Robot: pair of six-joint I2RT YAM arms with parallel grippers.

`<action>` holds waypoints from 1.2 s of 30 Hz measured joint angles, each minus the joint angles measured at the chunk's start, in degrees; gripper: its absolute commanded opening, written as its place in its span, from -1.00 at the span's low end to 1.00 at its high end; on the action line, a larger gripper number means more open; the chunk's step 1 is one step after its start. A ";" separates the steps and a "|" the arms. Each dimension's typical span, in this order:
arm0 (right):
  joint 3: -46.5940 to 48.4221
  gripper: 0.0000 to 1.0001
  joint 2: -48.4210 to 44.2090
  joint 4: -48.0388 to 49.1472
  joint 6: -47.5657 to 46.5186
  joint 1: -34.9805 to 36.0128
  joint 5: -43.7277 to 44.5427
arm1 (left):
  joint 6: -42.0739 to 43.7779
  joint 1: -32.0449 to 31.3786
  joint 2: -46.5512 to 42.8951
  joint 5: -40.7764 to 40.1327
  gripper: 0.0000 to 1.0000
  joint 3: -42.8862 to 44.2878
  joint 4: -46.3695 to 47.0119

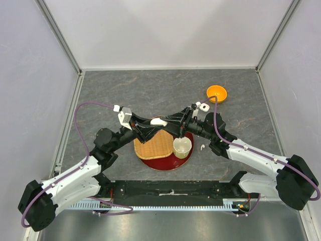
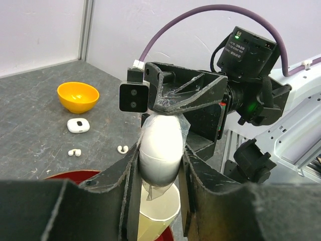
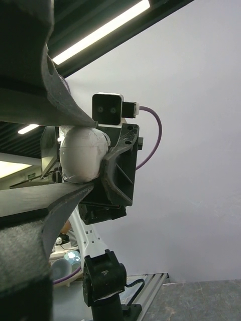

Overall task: Insert the wireless bluetooth earbuds into the charging case
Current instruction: Pick up the charging case at the center of the board.

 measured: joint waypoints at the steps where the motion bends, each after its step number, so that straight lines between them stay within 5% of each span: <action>1: 0.00 -1.00 0.04 0.07 0.15 0.00 0.04 | 0.00 0.00 0.02 0.02 -0.38 -0.02 0.04; 23: -1.55 -1.00 0.96 4.33 3.61 -0.15 -0.44 | -0.02 -0.44 1.22 -0.24 -0.18 0.00 1.81; 36: -1.60 -1.00 1.01 4.79 4.15 -0.13 -0.81 | -0.02 -1.22 2.23 -0.24 -0.29 0.00 2.12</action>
